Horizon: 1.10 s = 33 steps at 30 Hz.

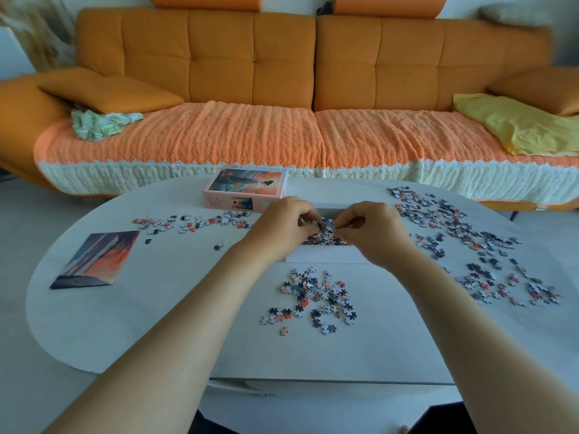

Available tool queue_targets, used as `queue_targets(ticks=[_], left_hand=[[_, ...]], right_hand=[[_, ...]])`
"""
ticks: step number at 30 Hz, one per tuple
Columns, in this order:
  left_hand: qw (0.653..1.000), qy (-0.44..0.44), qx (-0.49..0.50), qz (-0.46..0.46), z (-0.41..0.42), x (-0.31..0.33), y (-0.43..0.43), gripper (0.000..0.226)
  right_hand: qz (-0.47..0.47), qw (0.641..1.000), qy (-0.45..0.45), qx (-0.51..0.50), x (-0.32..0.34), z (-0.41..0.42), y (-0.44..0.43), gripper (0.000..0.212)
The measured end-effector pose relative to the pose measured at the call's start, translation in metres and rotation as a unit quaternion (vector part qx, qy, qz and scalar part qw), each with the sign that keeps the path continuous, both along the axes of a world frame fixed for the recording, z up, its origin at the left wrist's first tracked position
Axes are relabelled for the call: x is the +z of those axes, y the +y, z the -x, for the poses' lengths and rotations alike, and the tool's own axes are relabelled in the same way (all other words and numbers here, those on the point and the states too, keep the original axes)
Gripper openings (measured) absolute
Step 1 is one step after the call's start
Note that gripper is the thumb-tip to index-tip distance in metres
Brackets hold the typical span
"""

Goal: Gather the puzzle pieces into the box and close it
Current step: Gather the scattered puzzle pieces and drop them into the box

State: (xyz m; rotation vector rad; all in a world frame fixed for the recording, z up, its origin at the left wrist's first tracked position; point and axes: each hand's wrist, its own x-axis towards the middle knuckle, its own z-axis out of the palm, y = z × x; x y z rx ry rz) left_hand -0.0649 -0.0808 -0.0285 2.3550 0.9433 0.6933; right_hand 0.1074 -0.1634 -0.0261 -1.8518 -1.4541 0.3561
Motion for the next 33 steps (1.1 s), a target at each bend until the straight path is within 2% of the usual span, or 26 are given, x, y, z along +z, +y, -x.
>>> queue_targets(ticks=[2, 5, 9, 12, 14, 16, 17, 19, 21, 23, 24, 26, 30, 33], left_hand=[[0.998, 0.041, 0.012, -0.041, -0.007, -0.009, 0.005, 0.012], [0.991, 0.113, -0.014, -0.069, -0.011, -0.021, 0.010, 0.024], [0.985, 0.142, -0.030, -0.095, -0.009, -0.022, 0.010, 0.029], [0.984, 0.141, -0.033, -0.103, -0.002, -0.016, 0.004, 0.030], [0.987, 0.117, -0.038, -0.101, 0.006, -0.010, -0.004, 0.024], [0.990, 0.109, -0.050, -0.077, 0.015, -0.004, -0.015, 0.015], [0.989, 0.120, -0.060, -0.056, 0.018, -0.002, -0.020, 0.012], [0.982, 0.167, -0.080, -0.025, 0.025, -0.002, -0.029, 0.018], [0.968, 0.234, -0.087, -0.028, 0.032, -0.009, -0.034, 0.043], [0.956, 0.278, -0.081, -0.039, 0.037, -0.021, -0.038, 0.074], [0.955, 0.282, -0.080, -0.042, 0.039, -0.028, -0.040, 0.082], [0.962, 0.256, -0.086, -0.047, 0.038, -0.039, -0.045, 0.076], [0.974, 0.209, -0.088, -0.029, 0.033, -0.044, -0.051, 0.046], [0.976, 0.204, -0.082, -0.001, 0.035, -0.038, -0.049, 0.047]], right_hand=[[-0.008, 1.000, -0.019, -0.018, -0.005, -0.002, 0.004, 0.008], [0.036, 0.998, -0.050, 0.008, -0.012, -0.003, 0.005, 0.007], [0.053, 0.995, -0.083, 0.033, -0.017, -0.008, 0.003, 0.016], [-0.003, 0.992, -0.112, 0.049, -0.016, -0.009, -0.004, 0.021], [-0.080, 0.984, -0.136, 0.087, -0.012, -0.005, -0.011, 0.023], [-0.118, 0.973, -0.145, 0.133, -0.006, 0.003, -0.019, 0.024], [-0.101, 0.971, -0.146, 0.157, -0.004, 0.007, -0.022, 0.024], [-0.006, 0.967, -0.160, 0.197, -0.004, 0.017, -0.030, 0.021], [0.089, 0.950, -0.202, 0.219, -0.010, 0.022, -0.035, 0.022], [0.154, 0.935, -0.235, 0.219, -0.014, 0.025, -0.039, 0.035], [0.176, 0.928, -0.250, 0.214, -0.015, 0.026, -0.040, 0.044], [0.210, 0.918, -0.266, 0.206, -0.016, 0.028, -0.039, 0.057], [0.229, 0.922, -0.239, 0.198, -0.017, 0.030, -0.039, 0.047], [0.215, 0.935, -0.220, 0.178, -0.013, 0.025, -0.040, 0.048]])
